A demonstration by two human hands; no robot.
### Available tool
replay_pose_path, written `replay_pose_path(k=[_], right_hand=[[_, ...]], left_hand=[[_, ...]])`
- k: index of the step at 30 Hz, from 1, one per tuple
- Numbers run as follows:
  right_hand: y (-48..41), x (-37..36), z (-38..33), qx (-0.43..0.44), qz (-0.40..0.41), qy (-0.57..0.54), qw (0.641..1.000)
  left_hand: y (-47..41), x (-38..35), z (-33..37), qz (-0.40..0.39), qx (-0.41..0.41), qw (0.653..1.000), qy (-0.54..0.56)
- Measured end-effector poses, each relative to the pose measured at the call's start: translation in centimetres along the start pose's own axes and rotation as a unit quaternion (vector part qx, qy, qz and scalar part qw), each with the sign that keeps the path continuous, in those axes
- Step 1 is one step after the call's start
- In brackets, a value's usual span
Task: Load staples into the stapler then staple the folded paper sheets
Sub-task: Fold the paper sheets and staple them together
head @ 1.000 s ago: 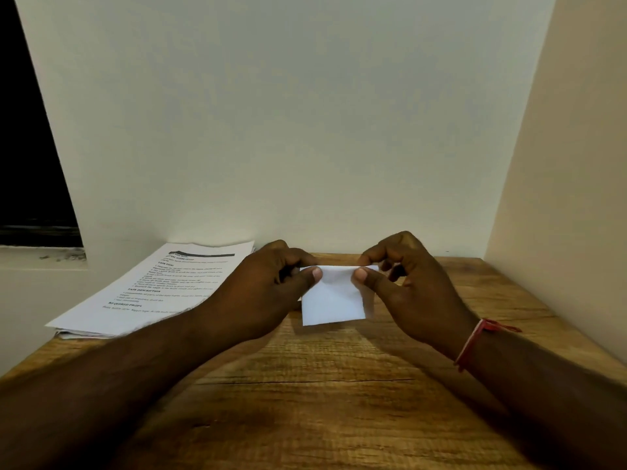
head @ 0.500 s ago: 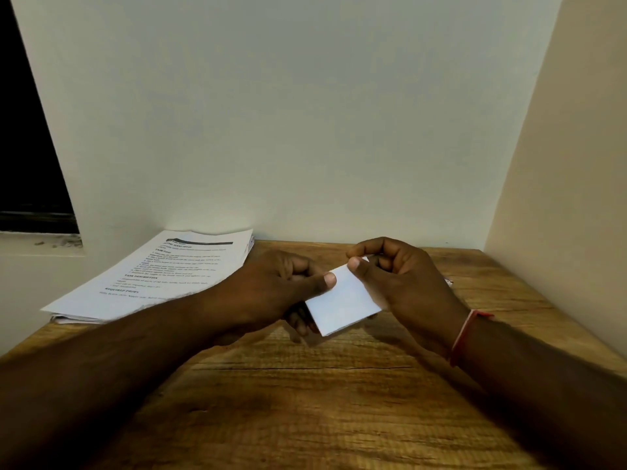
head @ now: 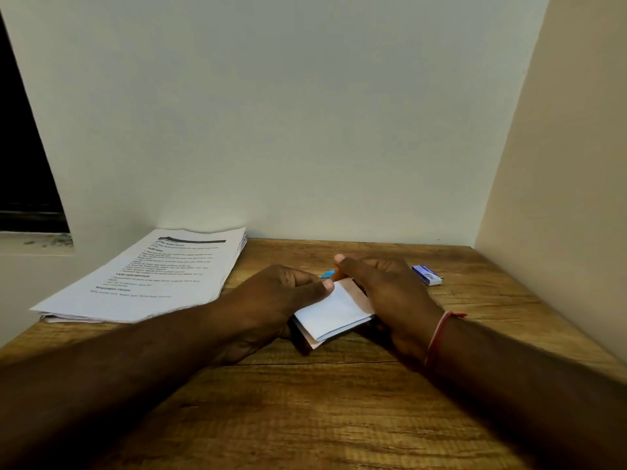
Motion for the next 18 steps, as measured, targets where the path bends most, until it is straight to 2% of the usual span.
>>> replay_pose_path(k=[6, 13, 16, 18], right_hand=[[0.2, 0.1, 0.1, -0.021, -0.019, -0.04, 0.999], [0.3, 0.5, -0.1, -0.049, -0.112, -0.058, 0.991], [0.3, 0.4, 0.2, -0.029, -0.11, -0.027, 0.993], [0.1, 0.3, 0.5, -0.012, -0.11, -0.026, 0.994]], left_hand=[[0.3, 0.4, 0.4, -0.006, -0.028, 1.0, 0.001], [0.4, 1.9, 0.5, 0.036, -0.035, 0.999, -0.001], [0.8, 2.0, 0.8, 0.063, -0.041, 0.995, -0.061], [1.0, 1.7, 1.0, 0.05, -0.056, 0.993, -0.093]])
Point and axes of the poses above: each hand's wrist, its own y-axis away from the middle knuckle, its own x-axis out of the back of the hand, z = x × y, the point moved 5 cm from there along -y, towards the middle knuckle, and after that the axes turned 14 degrees about -y, right-handed, at the moved point
